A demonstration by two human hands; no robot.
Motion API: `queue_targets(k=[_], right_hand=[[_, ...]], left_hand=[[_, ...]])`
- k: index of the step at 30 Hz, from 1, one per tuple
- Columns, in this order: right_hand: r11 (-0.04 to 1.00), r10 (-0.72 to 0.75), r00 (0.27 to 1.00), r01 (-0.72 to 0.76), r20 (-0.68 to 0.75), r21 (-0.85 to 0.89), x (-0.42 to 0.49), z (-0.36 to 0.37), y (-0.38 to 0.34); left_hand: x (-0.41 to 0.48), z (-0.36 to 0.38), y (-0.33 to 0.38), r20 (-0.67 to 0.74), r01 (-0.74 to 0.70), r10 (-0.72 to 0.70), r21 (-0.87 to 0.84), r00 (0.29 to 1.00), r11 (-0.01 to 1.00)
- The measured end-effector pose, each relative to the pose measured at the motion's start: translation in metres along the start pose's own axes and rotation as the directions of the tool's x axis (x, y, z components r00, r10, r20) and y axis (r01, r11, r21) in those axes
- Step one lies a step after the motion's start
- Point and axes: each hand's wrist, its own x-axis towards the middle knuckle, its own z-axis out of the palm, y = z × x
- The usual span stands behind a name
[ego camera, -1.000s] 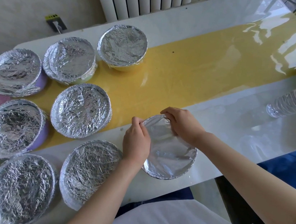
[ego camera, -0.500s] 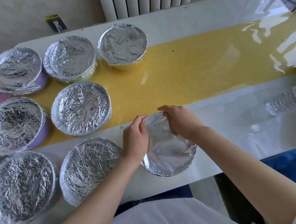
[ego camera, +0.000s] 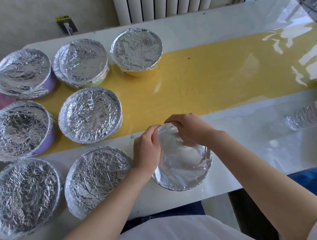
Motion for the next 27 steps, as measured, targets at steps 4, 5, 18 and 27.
queue_targets(k=[4, 5, 18, 27], right_hand=[[0.999, -0.022, 0.994, 0.018, -0.112, -0.031, -0.001, 0.008, -0.001], [0.999, -0.036, 0.991, 0.031, -0.127, -0.039, -0.002, 0.01, 0.0], [0.988, 0.11, 0.958, -0.077, -0.265, 0.134, -0.023, 0.007, 0.022], [0.954, 0.087, 0.995, -0.096, -0.045, -0.284, -0.015, -0.008, 0.003]], left_hand=[[0.001, 0.0, -0.002, -0.014, -0.009, 0.009, -0.004, 1.0, 1.0], [0.001, 0.001, -0.003, -0.019, -0.007, 0.007, 0.002, 1.0, 1.0], [-0.022, 0.008, 0.012, -0.01, 0.182, -0.183, -0.052, 0.983, 0.982], [0.004, 0.005, 0.01, 0.162, -0.024, 0.023, 0.009, 0.986, 1.0]])
